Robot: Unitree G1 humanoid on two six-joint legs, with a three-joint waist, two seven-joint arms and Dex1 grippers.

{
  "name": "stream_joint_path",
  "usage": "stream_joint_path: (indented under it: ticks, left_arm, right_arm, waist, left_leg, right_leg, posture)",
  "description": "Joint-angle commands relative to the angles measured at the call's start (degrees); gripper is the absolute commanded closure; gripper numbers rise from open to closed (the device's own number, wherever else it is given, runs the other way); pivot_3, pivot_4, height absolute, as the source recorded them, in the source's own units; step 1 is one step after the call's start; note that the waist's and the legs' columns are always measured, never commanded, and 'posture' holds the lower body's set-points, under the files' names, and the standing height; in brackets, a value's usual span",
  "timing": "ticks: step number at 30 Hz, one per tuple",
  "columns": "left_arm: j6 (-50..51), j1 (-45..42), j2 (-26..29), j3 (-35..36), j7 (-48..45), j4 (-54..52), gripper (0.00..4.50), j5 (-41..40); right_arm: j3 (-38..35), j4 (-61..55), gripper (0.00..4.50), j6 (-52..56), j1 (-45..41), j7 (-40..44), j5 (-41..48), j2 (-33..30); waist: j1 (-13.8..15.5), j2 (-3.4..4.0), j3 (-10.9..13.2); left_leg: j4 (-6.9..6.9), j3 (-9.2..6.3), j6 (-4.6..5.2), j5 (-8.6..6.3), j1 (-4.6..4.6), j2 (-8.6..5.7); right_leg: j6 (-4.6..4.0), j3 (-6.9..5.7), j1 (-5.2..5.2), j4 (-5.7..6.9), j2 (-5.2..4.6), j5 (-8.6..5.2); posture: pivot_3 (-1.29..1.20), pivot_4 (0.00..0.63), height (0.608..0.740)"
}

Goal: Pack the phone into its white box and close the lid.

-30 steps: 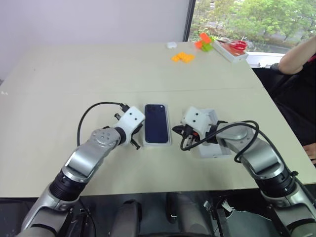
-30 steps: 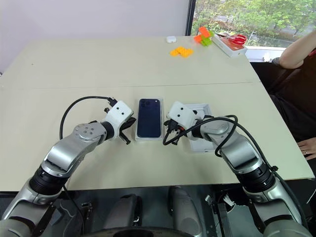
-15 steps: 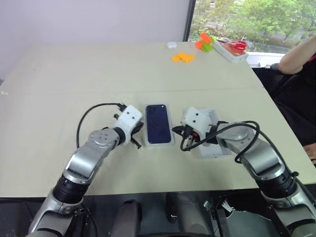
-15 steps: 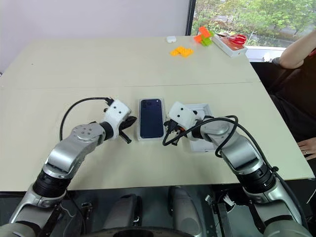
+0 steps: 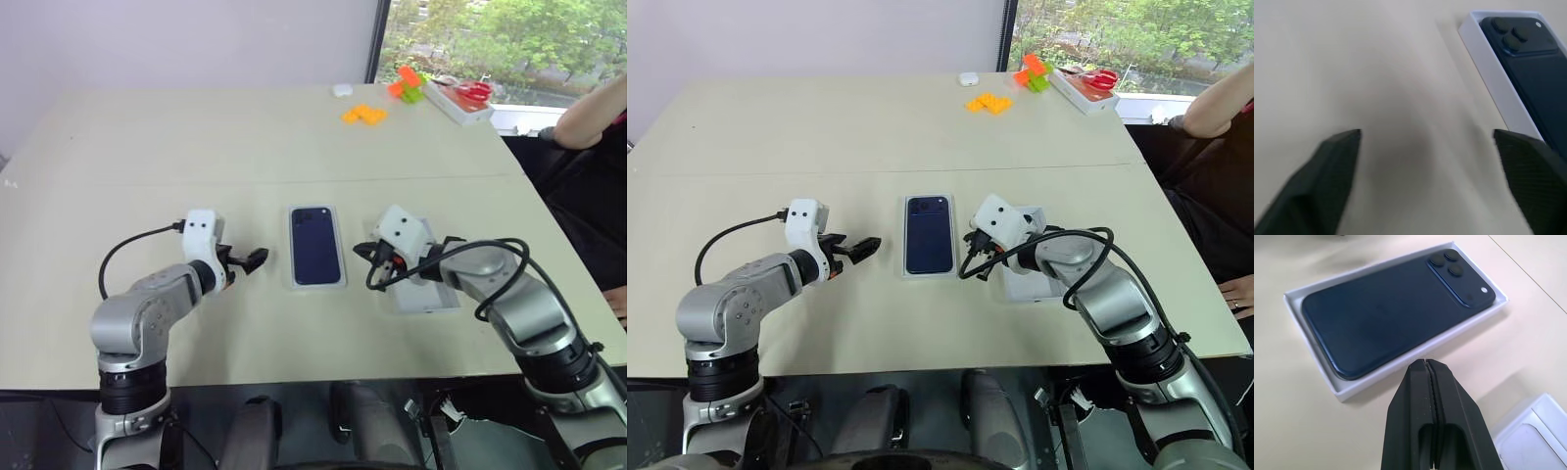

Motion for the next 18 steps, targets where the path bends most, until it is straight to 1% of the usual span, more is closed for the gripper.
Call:
stream_joint_path:
  ticks: [1,3,5,7,10,12,13,14,18]
  left_arm:
    - [-3.49,0.04,3.22,-6.19,0.30,-0.63,0.07,3.24]
    - [-6.52,-0.93,5.12,-11.68,0.36,0.70,0.07,6.19]
    - [-9.61,-1.83,5.99,-15.24,0.02,1.56,0.57,8.14]
    - [-11.81,-2.78,7.22,-18.92,-0.70,2.41,1.37,10.20]
    - [-14.12,-3.77,9.49,-24.56,-1.85,3.92,2.86,13.51]
    - [-15.31,-3.99,9.72,-25.96,-2.57,4.71,3.94,14.11]
    - [-15.87,-3.98,9.56,-26.08,-3.18,4.92,4.40,13.93]
    - [-16.75,-4.11,9.58,-26.67,-3.80,5.19,4.46,14.15]
    - [-17.94,-3.36,9.60,-27.19,-6.75,4.30,4.46,13.41]
  right_arm:
    - [0.85,1.31,4.50,-1.23,-1.84,-0.93,-1.75,0.48]
    - [2.84,4.57,4.50,-1.16,-3.09,-2.53,-3.34,2.73]
    - [3.86,7.50,4.50,-0.86,-4.14,-4.01,-4.62,4.77]
    - [4.53,9.90,4.50,-0.62,-5.02,-5.08,-5.62,6.40]
    - [5.41,11.95,4.50,-0.85,-5.75,-5.51,-6.36,8.14]
    - [5.83,12.50,4.50,-1.10,-5.74,-5.42,-6.60,8.87]
    - [6.06,12.75,4.50,-1.33,-5.67,-5.43,-6.87,9.20]
    - [6.26,12.84,4.50,-1.58,-5.54,-5.27,-6.88,9.64]
    - [6.89,10.80,4.50,-1.00,-4.66,-3.95,-6.27,9.97]
  waist:
    - [-0.11,-0.01,0.00]
    - [-0.19,0.00,-0.02]
    - [-0.16,0.00,-0.02]
    - [-0.16,0.00,-0.02]
    - [-0.14,0.00,-0.02]
    - [-0.17,0.00,-0.03]
    - [-0.19,0.00,-0.03]
    - [-0.19,0.00,-0.03]
    - [-0.16,0.01,-0.03]
  left_leg:
    - [0.00,0.00,0.00,0.00,0.01,0.00]
    - [-0.02,0.02,0.00,0.00,0.11,0.00]
    - [-0.10,0.09,0.00,0.00,0.40,0.00]
    - [-0.14,0.13,0.00,0.00,0.51,0.00]
    - [-0.16,0.16,0.02,-0.01,0.50,0.00]
    - [-0.16,0.16,0.02,-0.01,0.51,0.00]
    - [-0.16,0.17,0.02,-0.02,0.53,0.00]
    - [-0.16,0.17,0.03,-0.02,0.54,0.01]
    - [-0.16,0.17,0.03,-0.02,0.54,0.01]
  right_leg:
    - [0.00,0.00,0.00,0.01,0.00,0.00]
    - [0.00,0.04,0.05,0.03,0.02,0.00]
    - [-0.01,0.10,0.26,0.03,0.04,-0.01]
    - [-0.01,0.13,0.36,0.01,0.04,-0.02]
    - [-0.01,0.18,0.34,0.00,0.03,-0.02]
    - [-0.01,0.18,0.34,-0.01,0.02,-0.01]
    - [-0.01,0.19,0.36,-0.01,0.02,-0.01]
    - [-0.01,0.19,0.36,0.00,0.02,-0.01]
    - [-0.01,0.19,0.36,0.01,0.03,-0.02]
  posture:
    - [0.00,0.150,0.726]
    - [0.00,0.150,0.726]
    - [0.00,0.150,0.726]
    - [0.00,0.150,0.726]
    - [0.00,0.150,0.726]
    - [0.00,0.150,0.726]
    - [0.00,0.150,0.726]
    - [0.00,0.150,0.726]
    - [0.00,0.150,0.726]
